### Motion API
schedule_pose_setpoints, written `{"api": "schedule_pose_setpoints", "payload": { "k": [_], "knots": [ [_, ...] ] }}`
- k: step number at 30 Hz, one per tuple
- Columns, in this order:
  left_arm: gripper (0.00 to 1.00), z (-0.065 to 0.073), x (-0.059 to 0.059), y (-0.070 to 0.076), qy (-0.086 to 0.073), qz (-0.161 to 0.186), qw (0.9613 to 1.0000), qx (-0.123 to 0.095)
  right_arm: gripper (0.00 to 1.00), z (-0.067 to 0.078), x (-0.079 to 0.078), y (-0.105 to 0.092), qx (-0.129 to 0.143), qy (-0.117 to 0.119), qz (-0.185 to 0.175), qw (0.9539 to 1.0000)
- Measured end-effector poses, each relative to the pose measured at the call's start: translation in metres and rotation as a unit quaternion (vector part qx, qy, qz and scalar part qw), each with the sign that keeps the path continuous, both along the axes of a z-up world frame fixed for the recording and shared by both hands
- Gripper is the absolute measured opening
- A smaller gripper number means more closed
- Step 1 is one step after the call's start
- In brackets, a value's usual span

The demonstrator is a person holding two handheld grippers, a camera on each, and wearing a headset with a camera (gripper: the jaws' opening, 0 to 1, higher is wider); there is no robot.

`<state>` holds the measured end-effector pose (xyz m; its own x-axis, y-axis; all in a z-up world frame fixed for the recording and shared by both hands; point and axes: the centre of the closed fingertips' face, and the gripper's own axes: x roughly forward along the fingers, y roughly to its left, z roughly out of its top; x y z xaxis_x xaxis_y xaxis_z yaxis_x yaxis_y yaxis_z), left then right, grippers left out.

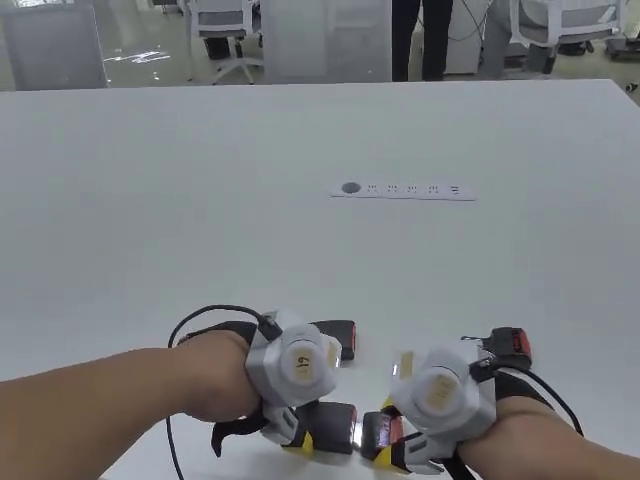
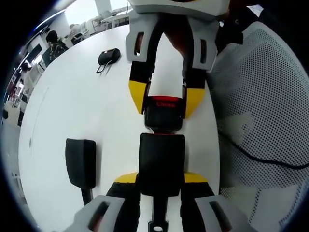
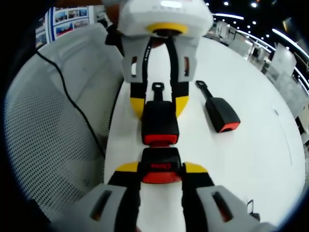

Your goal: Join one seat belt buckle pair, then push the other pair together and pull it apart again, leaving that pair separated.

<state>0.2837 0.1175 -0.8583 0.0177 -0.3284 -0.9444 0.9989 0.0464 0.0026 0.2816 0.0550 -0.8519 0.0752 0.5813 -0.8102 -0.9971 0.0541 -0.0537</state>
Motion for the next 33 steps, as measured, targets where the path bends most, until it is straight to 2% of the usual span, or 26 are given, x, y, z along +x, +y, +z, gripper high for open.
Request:
{"api": "schedule_pose_setpoints", "payload": {
  "k": [5, 14, 18, 33],
  "knots": [
    [0.31, 0.0006, 0.0003, 0.002, 0.006, 0.007, 0.9999, -0.011, 0.3, -0.0003, -0.0005, -0.0027, 0.005, 0.009, -0.004, 0.9999],
    [0.31, -0.0003, -0.0004, 0.0012, 0.003, 0.002, 0.9999, -0.013, 0.3, -0.0009, -0.0021, -0.0031, 0.011, 0.006, -0.007, 0.9999],
    [0.32, -0.0011, -0.0001, 0.0008, 0.004, 0.001, 1.0, -0.007, 0.31, -0.0006, -0.0015, -0.0021, 0.01, 0.02, -0.013, 0.9997],
    [0.34, -0.0021, -0.0007, -0.0009, 0.002, 0.005, 1.0, 0.0, 0.33, -0.0008, -0.0029, -0.0026, 0.013, 0.019, -0.004, 0.9997]
  ]
}}
